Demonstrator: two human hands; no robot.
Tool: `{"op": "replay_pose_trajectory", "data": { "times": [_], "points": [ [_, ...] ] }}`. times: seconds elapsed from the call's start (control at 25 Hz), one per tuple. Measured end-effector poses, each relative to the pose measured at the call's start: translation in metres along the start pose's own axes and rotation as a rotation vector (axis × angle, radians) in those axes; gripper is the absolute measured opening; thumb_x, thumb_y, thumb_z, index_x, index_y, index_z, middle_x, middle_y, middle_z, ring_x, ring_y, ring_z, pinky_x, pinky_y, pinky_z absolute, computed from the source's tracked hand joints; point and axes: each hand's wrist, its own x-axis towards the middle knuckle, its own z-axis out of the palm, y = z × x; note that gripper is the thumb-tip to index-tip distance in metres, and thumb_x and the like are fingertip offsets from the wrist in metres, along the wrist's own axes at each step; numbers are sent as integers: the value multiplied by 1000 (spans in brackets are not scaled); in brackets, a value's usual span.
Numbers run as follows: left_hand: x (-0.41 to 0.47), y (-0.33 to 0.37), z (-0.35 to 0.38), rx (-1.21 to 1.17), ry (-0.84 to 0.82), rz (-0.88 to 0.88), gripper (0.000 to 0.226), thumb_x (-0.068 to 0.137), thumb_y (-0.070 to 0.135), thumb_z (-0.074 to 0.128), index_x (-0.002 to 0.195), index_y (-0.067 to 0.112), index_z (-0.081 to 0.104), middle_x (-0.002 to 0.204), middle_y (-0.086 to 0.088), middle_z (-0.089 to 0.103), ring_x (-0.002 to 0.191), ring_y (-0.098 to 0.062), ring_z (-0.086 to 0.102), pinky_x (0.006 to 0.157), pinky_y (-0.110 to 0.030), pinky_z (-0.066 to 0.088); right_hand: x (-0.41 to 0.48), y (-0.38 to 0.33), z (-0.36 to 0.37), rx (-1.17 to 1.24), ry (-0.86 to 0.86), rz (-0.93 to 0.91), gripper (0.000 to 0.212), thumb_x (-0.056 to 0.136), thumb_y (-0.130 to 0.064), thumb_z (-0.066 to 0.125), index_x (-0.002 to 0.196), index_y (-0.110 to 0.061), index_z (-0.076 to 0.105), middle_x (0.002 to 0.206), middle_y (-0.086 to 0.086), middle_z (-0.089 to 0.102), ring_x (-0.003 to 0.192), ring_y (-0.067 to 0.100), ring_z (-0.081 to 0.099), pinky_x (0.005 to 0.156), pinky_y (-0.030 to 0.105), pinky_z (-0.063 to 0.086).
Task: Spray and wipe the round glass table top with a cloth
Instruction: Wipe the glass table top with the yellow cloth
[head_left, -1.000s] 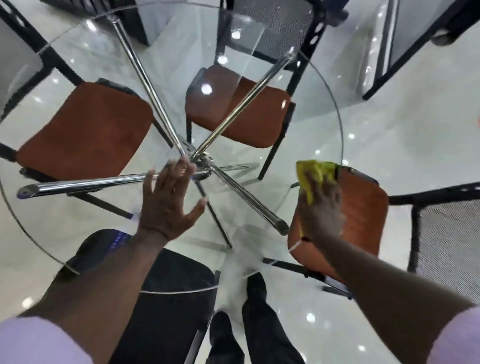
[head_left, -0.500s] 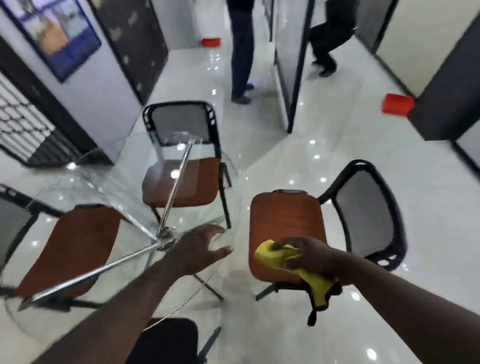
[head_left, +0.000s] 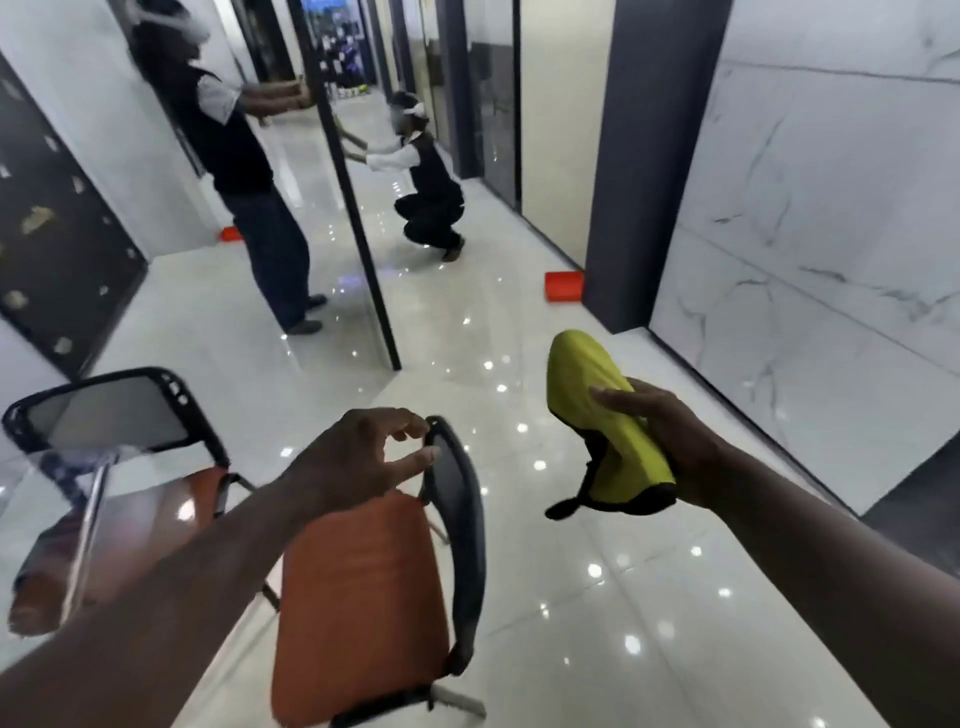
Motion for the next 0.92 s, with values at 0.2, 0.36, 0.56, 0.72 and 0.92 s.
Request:
{"op": "replay_pose_trajectory", "data": {
  "times": [0.2,0.36,0.56,0.72,0.92],
  "points": [
    [109,32,21,23,0,60,59,80,82,57,114,36,72,101,30,66,101,10,63,88,-32,57,57,-37,-76,132,-1,205,58,93,-33,69,137,5,63,106,22,69,109,39,69,99,50,54],
    [201,7,44,43,12,59,59,81,83,55,118,39,70,102,33,62,102,14,59,89,-29,56,147,-80,-98,21,-59,246,51,91,-25,68,139,-12,61,105,23,67,88,39,72,80,47,59],
    [297,-27,26,56,57,-6,57,85,82,56,119,39,69,108,27,66,99,12,60,89,-28,56,256,-147,-99,-495,-94,40,51,94,-4,72,135,-31,62,101,14,73,82,34,72,73,46,62],
    [351,-54,2,6,177,-140,55,86,83,53,109,37,71,100,25,68,101,4,64,89,-32,56,344,-196,-85,-644,-194,-54,58,83,-11,82,131,-37,64,104,10,74,73,21,74,65,36,62],
    [385,-105,-2,57,295,-353,48,89,77,56,111,36,70,97,26,66,99,3,64,90,-34,56,496,-212,-37,-782,-342,-217,72,60,-37,82,129,-46,64,112,4,76,94,27,76,84,48,66]
  ]
}}
